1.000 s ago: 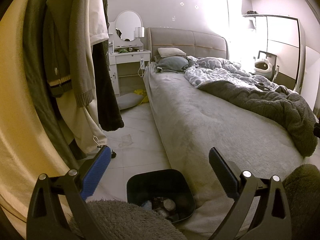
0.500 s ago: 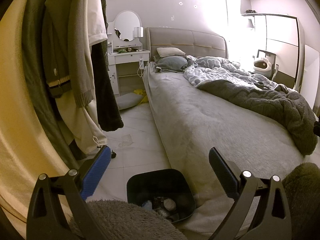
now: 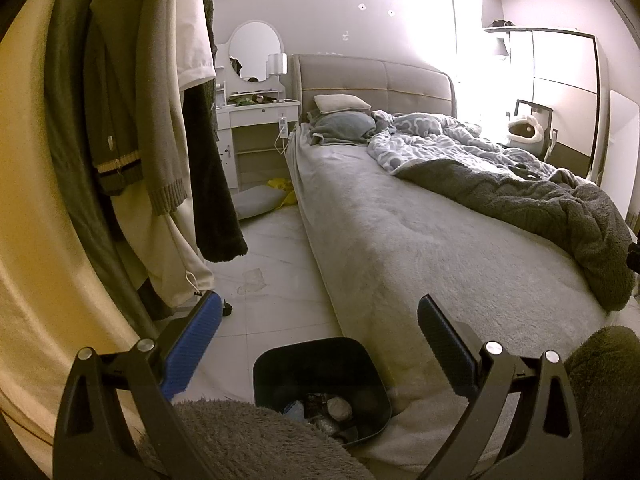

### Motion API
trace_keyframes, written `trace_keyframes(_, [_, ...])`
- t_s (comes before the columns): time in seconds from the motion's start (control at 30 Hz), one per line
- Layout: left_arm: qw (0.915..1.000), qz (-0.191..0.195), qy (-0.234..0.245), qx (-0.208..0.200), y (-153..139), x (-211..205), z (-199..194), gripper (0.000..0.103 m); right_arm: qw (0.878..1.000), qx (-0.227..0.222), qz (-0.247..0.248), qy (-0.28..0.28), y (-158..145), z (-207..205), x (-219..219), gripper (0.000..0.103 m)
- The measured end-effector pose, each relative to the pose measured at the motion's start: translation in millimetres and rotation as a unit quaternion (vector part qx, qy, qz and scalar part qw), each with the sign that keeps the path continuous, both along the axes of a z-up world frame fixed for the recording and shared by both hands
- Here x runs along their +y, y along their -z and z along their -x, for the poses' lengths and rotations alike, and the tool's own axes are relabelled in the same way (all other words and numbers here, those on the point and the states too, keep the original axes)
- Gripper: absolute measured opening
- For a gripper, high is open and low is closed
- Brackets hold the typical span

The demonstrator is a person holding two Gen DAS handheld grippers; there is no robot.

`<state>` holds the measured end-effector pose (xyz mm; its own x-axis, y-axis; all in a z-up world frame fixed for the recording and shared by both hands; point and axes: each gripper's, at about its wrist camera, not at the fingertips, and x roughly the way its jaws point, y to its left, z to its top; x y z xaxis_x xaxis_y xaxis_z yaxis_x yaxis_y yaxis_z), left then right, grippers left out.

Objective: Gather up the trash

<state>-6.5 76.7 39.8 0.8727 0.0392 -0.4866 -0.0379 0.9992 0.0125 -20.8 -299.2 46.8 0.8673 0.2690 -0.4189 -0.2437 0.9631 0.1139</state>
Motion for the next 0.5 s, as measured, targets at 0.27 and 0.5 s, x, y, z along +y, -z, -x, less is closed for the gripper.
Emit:
trace_keyframes(0.27, [1.0,0.002,-0.002,0.004,3.7,3.8,1.6,0.1,1.0,0.0,0.0,0.0,-0.1,0.0,0.0,0.1])
trace_keyframes(0.5, [1.0,0.001,-0.001,0.005,4.0,5.0,1.1,0.1,1.0,0.0,0.0,0.0,-0.2,0.2,0.1,0.1])
